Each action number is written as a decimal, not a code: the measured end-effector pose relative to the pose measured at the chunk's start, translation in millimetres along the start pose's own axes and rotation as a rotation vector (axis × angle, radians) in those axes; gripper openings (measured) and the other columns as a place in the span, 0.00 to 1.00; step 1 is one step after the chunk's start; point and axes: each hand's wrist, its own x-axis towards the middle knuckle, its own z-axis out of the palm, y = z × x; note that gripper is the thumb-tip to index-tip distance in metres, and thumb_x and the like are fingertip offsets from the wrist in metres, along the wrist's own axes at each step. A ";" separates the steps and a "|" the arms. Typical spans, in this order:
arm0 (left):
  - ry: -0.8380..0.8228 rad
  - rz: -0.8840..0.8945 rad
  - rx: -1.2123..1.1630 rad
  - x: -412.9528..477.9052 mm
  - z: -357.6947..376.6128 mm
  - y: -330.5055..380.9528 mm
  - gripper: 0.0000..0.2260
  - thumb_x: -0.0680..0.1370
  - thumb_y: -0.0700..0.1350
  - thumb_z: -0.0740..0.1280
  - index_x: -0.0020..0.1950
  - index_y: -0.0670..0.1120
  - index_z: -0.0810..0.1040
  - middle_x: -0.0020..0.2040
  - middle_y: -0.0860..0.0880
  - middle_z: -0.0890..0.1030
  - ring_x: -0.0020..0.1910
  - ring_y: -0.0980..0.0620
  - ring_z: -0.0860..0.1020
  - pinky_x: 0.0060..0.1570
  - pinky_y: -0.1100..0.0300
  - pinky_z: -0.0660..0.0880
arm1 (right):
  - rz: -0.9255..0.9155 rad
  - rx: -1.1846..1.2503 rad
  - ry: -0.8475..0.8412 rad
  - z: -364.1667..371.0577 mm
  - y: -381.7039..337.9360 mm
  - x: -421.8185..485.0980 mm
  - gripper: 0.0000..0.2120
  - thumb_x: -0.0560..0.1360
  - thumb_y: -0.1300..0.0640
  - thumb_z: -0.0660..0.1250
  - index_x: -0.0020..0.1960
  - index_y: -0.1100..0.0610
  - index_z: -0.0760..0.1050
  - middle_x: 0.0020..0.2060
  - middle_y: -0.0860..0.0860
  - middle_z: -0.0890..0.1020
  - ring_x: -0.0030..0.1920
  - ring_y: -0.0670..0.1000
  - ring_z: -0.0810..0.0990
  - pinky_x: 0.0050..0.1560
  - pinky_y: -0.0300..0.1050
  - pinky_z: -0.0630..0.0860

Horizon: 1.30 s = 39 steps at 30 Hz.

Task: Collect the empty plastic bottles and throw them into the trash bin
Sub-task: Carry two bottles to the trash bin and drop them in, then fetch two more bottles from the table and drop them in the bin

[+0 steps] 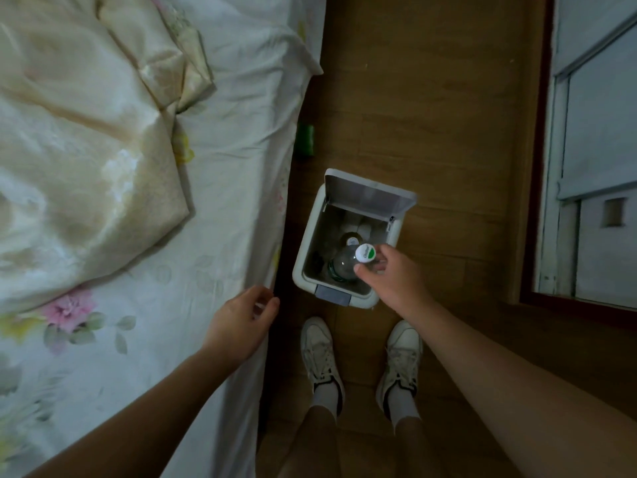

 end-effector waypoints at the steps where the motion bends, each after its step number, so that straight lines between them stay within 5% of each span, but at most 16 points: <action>1: 0.003 -0.001 0.008 -5.1 -3.0 -0.4 0.07 0.81 0.57 0.62 0.54 0.58 0.77 0.45 0.58 0.81 0.43 0.64 0.78 0.40 0.65 0.71 | 0.021 0.025 -0.032 -0.1 -0.9 -4.3 0.24 0.76 0.49 0.72 0.69 0.53 0.72 0.59 0.49 0.81 0.55 0.47 0.81 0.48 0.40 0.77; 6: -0.011 -0.041 0.026 -47.1 -20.8 -0.3 0.10 0.81 0.58 0.61 0.55 0.55 0.79 0.50 0.55 0.83 0.46 0.56 0.81 0.46 0.56 0.77 | 0.143 0.053 -0.087 -17.0 3.7 -54.4 0.16 0.79 0.50 0.68 0.64 0.52 0.75 0.52 0.46 0.81 0.45 0.39 0.77 0.38 0.35 0.70; 10: 0.003 -0.046 0.012 -118.2 -36.0 7.0 0.11 0.81 0.58 0.61 0.56 0.55 0.78 0.50 0.55 0.82 0.47 0.56 0.81 0.45 0.58 0.75 | 0.222 -0.004 -0.112 -45.1 19.6 -135.0 0.12 0.79 0.48 0.67 0.61 0.49 0.77 0.45 0.40 0.77 0.44 0.38 0.75 0.38 0.35 0.69; 18: 0.169 -0.108 -0.133 -295.2 -47.8 41.2 0.11 0.81 0.56 0.62 0.58 0.52 0.79 0.50 0.54 0.82 0.48 0.53 0.80 0.47 0.57 0.73 | 0.233 0.001 -0.135 -105.1 43.7 -287.4 0.12 0.79 0.49 0.66 0.62 0.50 0.76 0.50 0.44 0.78 0.47 0.40 0.75 0.40 0.38 0.71; 22: 0.296 -0.189 -0.302 -400.5 -22.1 56.7 0.10 0.82 0.54 0.63 0.57 0.52 0.79 0.50 0.53 0.82 0.48 0.54 0.80 0.47 0.56 0.73 | 0.169 -0.090 -0.269 -134.5 56.0 -342.4 0.11 0.79 0.49 0.67 0.61 0.48 0.75 0.48 0.42 0.78 0.52 0.46 0.77 0.50 0.45 0.74; 27: 0.432 -0.329 -0.559 -540.3 33.4 57.9 0.06 0.82 0.54 0.63 0.52 0.56 0.80 0.47 0.58 0.84 0.48 0.64 0.79 0.46 0.60 0.73 | -0.002 -0.229 -0.300 -166.3 67.3 -405.4 0.12 0.78 0.53 0.70 0.60 0.55 0.78 0.51 0.51 0.82 0.46 0.44 0.78 0.43 0.42 0.73; 33: 0.584 -0.643 -0.806 -663.0 120.2 16.4 0.08 0.83 0.55 0.61 0.48 0.58 0.77 0.47 0.55 0.83 0.47 0.57 0.80 0.43 0.62 0.72 | -0.125 -0.404 -0.430 -139.8 47.8 -462.2 0.14 0.80 0.55 0.67 0.63 0.60 0.77 0.53 0.54 0.81 0.55 0.54 0.79 0.59 0.53 0.77; 39: 0.670 -0.850 -1.054 -755.4 204.1 -29.7 0.13 0.84 0.58 0.58 0.58 0.52 0.77 0.52 0.52 0.81 0.54 0.48 0.80 0.52 0.52 0.73 | -0.299 -0.636 -0.582 -61.1 9.8 -519.3 0.16 0.80 0.52 0.66 0.66 0.56 0.75 0.55 0.50 0.78 0.56 0.49 0.74 0.55 0.44 0.71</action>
